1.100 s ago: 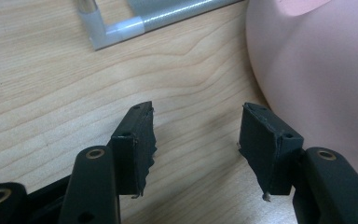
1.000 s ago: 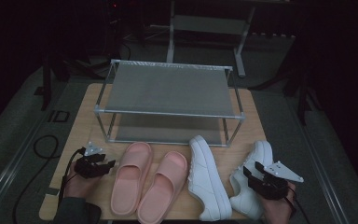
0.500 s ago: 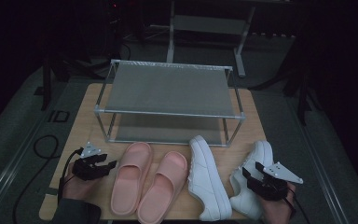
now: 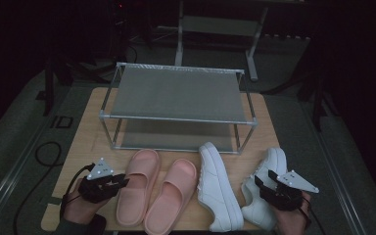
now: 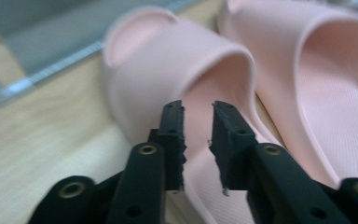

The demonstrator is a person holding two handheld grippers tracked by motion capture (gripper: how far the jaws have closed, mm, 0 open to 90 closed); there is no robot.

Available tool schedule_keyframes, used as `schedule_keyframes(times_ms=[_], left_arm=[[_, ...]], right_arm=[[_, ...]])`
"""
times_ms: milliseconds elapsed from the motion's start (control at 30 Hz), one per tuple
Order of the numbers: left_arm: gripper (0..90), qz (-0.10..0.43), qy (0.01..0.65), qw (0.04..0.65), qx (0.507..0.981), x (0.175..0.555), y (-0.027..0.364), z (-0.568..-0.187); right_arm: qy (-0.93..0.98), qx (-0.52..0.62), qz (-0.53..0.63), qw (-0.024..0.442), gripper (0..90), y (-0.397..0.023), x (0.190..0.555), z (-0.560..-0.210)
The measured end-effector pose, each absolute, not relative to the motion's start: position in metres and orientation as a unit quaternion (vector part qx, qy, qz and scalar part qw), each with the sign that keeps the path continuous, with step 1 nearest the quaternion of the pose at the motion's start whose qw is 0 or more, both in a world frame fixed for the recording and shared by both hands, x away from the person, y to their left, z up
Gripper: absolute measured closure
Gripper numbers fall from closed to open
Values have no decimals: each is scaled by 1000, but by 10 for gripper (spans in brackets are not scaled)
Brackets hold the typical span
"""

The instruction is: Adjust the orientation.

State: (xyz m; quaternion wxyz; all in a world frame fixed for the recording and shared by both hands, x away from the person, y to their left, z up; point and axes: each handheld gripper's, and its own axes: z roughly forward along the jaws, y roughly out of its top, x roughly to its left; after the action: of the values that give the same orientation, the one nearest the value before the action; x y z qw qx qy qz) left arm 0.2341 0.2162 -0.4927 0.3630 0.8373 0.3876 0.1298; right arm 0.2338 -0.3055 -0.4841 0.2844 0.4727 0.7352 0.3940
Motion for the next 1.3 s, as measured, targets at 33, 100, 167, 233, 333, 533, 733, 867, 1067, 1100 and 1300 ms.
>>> schedule_keyframes(times_ms=[33, 100, 167, 233, 333, 533, 733, 867, 1067, 1100, 1300], left_arm=[[770, 126, 382, 358, 843, 233, 213, -494], [811, 121, 374, 345, 852, 233, 208, -498], [856, 118, 376, 331, 857, 234, 206, -502], [874, 115, 378, 326, 859, 236, 206, -504], [891, 110, 385, 319, 859, 237, 208, -508], [893, 124, 388, 300, 863, 240, 209, -513], [892, 135, 387, 309, 858, 243, 217, -509], [893, 141, 391, 307, 856, 249, 222, -508], [893, 145, 390, 309, 856, 260, 226, -508], [893, 147, 389, 309, 855, 262, 226, -508], [893, 149, 383, 315, 855, 270, 224, -506]], right_arm=[[735, 473, 394, 285, 431, -305, 234, -484], [735, 472, 395, 284, 432, -306, 233, -484], [733, 473, 397, 283, 435, -306, 234, -484], [733, 474, 397, 283, 434, -306, 234, -484], [734, 473, 398, 282, 434, -307, 234, -484], [734, 473, 397, 282, 435, -306, 234, -484], [734, 474, 398, 280, 436, -307, 234, -484], [735, 474, 397, 280, 436, -306, 234, -484], [735, 473, 397, 280, 438, -306, 235, -484], [735, 473, 397, 280, 438, -306, 235, -484], [735, 473, 397, 279, 438, -307, 235, -484]])
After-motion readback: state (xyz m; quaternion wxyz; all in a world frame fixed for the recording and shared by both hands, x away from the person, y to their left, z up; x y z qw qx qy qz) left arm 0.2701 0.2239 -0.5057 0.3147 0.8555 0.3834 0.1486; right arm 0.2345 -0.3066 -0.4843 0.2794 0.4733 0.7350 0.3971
